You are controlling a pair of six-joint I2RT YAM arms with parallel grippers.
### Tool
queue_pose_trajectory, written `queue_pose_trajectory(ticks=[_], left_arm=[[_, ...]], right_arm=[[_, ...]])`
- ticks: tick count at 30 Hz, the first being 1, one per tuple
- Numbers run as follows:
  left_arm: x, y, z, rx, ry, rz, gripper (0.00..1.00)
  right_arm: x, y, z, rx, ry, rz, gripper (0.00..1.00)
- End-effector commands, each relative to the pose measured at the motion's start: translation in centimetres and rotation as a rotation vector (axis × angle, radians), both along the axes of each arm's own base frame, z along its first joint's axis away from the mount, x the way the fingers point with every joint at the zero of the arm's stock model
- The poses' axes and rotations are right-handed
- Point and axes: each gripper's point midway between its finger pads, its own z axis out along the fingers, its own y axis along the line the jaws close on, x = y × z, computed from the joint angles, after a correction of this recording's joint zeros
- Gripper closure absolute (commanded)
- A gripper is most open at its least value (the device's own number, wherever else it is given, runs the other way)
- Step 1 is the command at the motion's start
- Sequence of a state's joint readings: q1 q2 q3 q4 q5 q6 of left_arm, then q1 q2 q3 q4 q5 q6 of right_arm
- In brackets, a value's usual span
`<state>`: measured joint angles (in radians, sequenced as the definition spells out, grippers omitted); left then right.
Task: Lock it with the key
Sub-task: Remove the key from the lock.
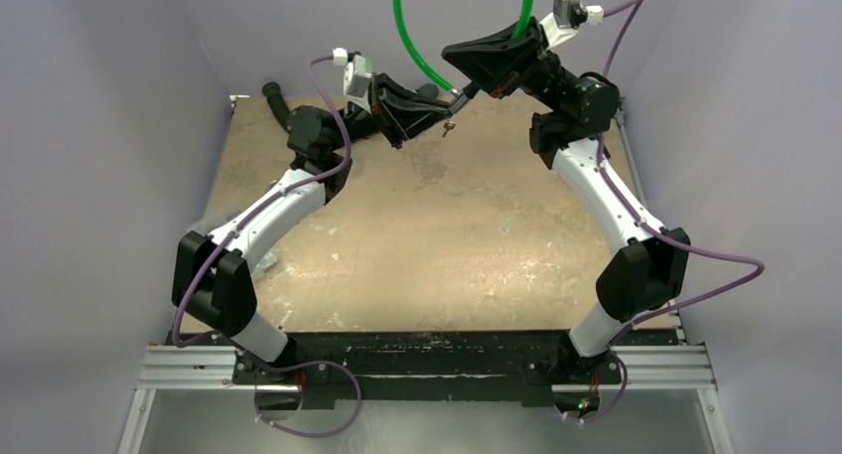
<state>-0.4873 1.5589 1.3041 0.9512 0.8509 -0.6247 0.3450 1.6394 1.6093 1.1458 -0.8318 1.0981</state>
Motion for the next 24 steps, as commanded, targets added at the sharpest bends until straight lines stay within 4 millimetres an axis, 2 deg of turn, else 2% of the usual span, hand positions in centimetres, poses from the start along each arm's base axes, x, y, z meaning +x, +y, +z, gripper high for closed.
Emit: queue_pose_trajectory(ticks=[1,6,7,8,9,11,13,20,22,24], left_arm=[[-2.7,0.0,1.8,-0.013,-0.073,-0.117,1.00],[-2.7,0.2,2.1,-0.010,-0.095,-0.081,1.00],[-2.3,0.4,2.3,-0.011,-0.108,-0.044,1.00],[-2.2,0.7,2.7,-0.019,-0.118,-0.007,1.00],[-1.6,1.1,3.0,-0.032,-0.113,0.041,1.00],[-0.8,1.7,3.3,-0.046,-0.111,0.117,1.00],[-0.1,2.2,3.7,-0.058,-0.114,0.179,1.00],[1.1,3.3,3.6,-0.042,-0.160,0.315,1.00],[1.3,3.1,3.2,-0.015,-0.178,0.339,1.00],[1.1,3.0,3.0,0.001,-0.197,0.335,1.00]], right_arm=[[-3.7,-1.2,3.2,0.060,-0.127,0.003,1.00],[-2.9,-0.9,2.2,0.036,-0.106,-0.007,0.98],[-2.6,-0.8,1.9,0.029,-0.092,-0.009,0.90],[-2.4,-0.7,1.7,0.021,-0.082,-0.012,0.75],[-2.3,-0.6,1.4,0.013,-0.076,-0.014,0.65],[-2.0,-0.4,0.7,-0.003,-0.058,-0.017,0.53],[-1.7,-0.3,0.1,-0.016,-0.041,-0.021,0.48],[-1.0,0.1,-2.1,-0.066,0.011,-0.008,0.53],[-0.9,0.2,-2.2,-0.070,0.015,-0.007,0.63],[-1.0,0.2,-2.2,-0.072,0.003,-0.007,0.83]])
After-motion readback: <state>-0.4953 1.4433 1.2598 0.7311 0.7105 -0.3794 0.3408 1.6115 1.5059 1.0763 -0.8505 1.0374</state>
